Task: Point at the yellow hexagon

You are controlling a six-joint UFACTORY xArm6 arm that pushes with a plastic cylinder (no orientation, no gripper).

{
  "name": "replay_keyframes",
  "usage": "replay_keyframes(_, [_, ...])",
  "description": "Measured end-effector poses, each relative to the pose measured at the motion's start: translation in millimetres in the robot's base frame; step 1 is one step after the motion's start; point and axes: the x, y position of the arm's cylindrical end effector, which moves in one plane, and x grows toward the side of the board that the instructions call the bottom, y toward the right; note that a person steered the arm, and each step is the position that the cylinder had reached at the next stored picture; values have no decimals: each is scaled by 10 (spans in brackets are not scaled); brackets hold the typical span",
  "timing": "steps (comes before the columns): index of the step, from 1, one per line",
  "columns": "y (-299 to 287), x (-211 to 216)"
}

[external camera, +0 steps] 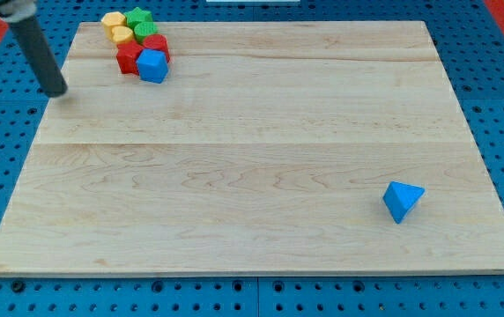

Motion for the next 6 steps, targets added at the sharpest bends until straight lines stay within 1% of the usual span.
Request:
replay_keyframes(1, [-53, -297])
replay_keyframes(2, [13, -1120])
replay_keyframes(3, [61, -1396])
replay_keyframes(5, [480, -1396])
replay_keyframes(6, [486, -1388])
